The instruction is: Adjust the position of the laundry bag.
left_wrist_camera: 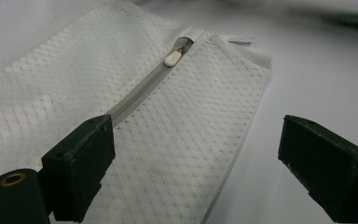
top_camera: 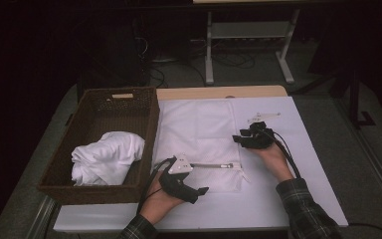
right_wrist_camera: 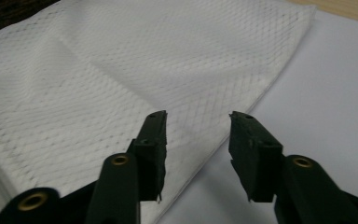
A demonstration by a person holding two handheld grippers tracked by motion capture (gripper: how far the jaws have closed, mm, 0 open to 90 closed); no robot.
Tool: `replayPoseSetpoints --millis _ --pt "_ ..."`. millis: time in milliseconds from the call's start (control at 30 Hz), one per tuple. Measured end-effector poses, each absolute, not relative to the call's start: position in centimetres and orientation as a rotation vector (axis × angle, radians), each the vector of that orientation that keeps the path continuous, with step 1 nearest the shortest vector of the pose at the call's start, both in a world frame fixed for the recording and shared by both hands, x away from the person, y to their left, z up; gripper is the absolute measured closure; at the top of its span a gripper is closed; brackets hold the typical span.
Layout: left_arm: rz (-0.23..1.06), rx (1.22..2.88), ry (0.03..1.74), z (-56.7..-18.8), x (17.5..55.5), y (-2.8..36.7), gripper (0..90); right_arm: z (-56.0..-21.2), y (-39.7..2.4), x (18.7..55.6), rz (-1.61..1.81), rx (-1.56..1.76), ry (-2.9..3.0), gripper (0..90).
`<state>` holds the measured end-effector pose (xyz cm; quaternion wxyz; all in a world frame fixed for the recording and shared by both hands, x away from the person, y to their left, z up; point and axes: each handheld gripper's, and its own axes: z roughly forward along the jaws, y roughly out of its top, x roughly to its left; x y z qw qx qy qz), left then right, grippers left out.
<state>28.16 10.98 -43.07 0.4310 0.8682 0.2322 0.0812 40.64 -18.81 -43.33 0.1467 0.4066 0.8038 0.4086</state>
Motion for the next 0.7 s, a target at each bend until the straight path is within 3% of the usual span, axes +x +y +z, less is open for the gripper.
replayPoseSetpoints --millis 600,700 --pt "0.214 2.16 0.603 -43.1 27.7 11.5 10.1 -45.3 -18.6 42.2 1.133 1.238 2.352 61.6" --pt "0.217 2.15 0.624 -43.1 27.4 11.6 10.0 -45.6 -18.3 42.2 1.114 1.216 2.374 65.6"
